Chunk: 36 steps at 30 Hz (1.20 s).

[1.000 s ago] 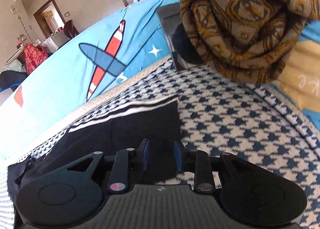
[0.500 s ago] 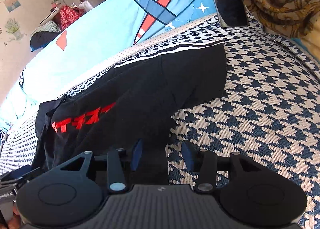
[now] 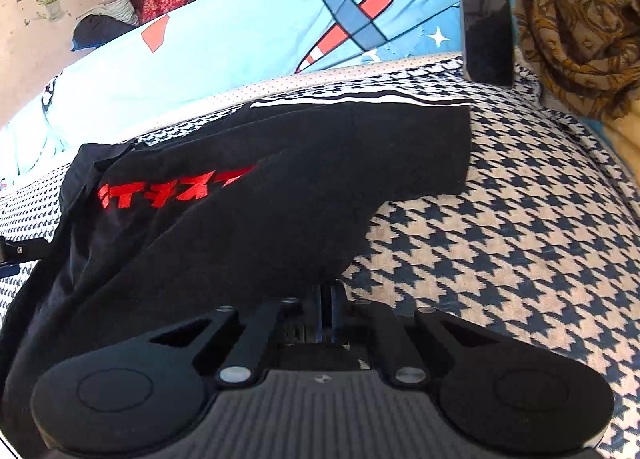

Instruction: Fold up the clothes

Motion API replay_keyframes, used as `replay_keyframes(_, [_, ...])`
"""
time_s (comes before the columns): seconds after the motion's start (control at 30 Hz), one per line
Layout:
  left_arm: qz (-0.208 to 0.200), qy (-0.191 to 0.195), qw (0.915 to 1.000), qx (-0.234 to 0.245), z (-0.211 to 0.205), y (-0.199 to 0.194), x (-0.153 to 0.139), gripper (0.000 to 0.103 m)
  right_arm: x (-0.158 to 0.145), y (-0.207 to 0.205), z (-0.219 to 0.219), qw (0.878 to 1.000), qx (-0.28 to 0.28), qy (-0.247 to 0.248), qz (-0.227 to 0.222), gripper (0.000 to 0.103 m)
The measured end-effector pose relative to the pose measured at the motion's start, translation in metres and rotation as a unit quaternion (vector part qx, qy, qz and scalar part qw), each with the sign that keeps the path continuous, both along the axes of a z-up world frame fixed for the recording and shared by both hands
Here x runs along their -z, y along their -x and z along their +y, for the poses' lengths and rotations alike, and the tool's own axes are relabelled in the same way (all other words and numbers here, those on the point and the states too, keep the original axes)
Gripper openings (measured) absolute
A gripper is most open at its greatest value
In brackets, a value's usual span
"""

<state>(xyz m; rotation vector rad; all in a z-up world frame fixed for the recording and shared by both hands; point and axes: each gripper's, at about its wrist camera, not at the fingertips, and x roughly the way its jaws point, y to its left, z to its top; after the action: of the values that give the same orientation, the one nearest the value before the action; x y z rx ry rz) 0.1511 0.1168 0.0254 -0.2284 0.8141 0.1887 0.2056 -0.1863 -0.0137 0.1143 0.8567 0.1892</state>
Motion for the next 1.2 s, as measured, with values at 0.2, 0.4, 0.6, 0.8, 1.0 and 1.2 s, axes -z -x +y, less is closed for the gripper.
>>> replay_keyframes(0.2, [0.020, -0.012, 0.9997, -0.009, 0.005, -0.003, 0.008, 0.103, -0.005, 0.008, -0.011, 0.999, 0.035, -0.001, 0.003, 0.005])
replay_keyframes(0.4, [0.035, -0.013, 0.9991, -0.018, 0.009, -0.003, 0.013, 0.103, -0.008, 0.025, -0.027, 0.998, 0.054, -0.032, 0.005, 0.025])
replay_keyframes(0.6, [0.026, -0.010, 0.9996, -0.006, 0.005, 0.003, 0.008, 0.103, -0.006, 0.059, -0.038, 0.997, 0.064, -0.041, 0.012, 0.031])
replay_keyframes(0.8, [0.008, -0.012, 0.9999, 0.007, 0.000, 0.017, 0.000, 0.103, -0.003, 0.091, -0.035, 0.997, 0.060, -0.042, 0.011, 0.033])
replay_keyframes(1.0, [0.000, -0.007, 1.0000, 0.005, 0.004, 0.034, -0.005, 0.103, 0.001, 0.123, -0.023, 0.999, 0.037, -0.013, 0.005, 0.036])
replay_keyframes(1.2, [-0.005, 0.005, 0.9998, -0.017, 0.016, 0.051, -0.008, 0.103, 0.008, 0.143, 0.001, 0.998, -0.004, 0.057, -0.017, 0.032])
